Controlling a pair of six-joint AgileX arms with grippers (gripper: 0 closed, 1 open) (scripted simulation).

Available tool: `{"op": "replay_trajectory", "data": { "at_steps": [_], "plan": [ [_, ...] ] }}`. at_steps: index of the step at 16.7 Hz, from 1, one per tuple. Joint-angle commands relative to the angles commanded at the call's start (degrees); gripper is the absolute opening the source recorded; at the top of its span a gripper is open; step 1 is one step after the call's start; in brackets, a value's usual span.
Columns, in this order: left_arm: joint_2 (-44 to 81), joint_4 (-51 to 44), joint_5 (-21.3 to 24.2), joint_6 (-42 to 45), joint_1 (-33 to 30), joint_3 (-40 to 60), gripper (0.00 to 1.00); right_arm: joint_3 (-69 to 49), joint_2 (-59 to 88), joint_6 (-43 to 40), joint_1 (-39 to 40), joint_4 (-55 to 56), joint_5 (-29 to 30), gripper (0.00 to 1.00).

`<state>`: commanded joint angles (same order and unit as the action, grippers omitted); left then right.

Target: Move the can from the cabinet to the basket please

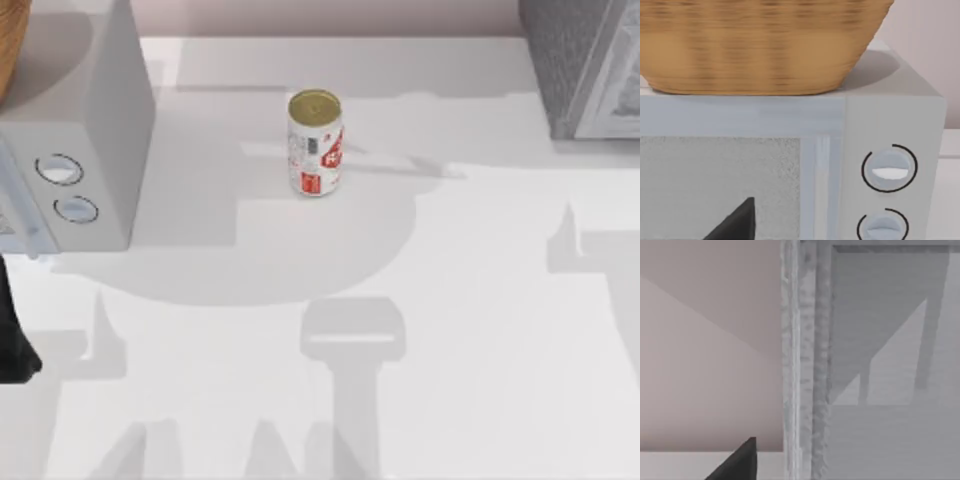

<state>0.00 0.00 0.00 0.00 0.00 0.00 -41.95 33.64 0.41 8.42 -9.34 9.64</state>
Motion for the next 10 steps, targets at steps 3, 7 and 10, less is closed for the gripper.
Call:
{"op": "replay_trajectory", "data": {
  "at_steps": [3,7,10],
  "plan": [
    [0.00,0.00,0.00,0.00,0.00,0.00,1.00,16.74,-12.68,0.02,-3.05,3.82,-3.45,1.00],
    [0.00,0.00,0.00,0.00,0.00,0.00,1.00,33.75,-26.30,-0.18,-6.48,7.54,-7.37,1.00],
    [0.00,0.00,0.00,0.00,0.00,0.00,1.00,40.50,-32.29,-0.36,-8.06,9.02,-9.21,1.00]
  ]
}}
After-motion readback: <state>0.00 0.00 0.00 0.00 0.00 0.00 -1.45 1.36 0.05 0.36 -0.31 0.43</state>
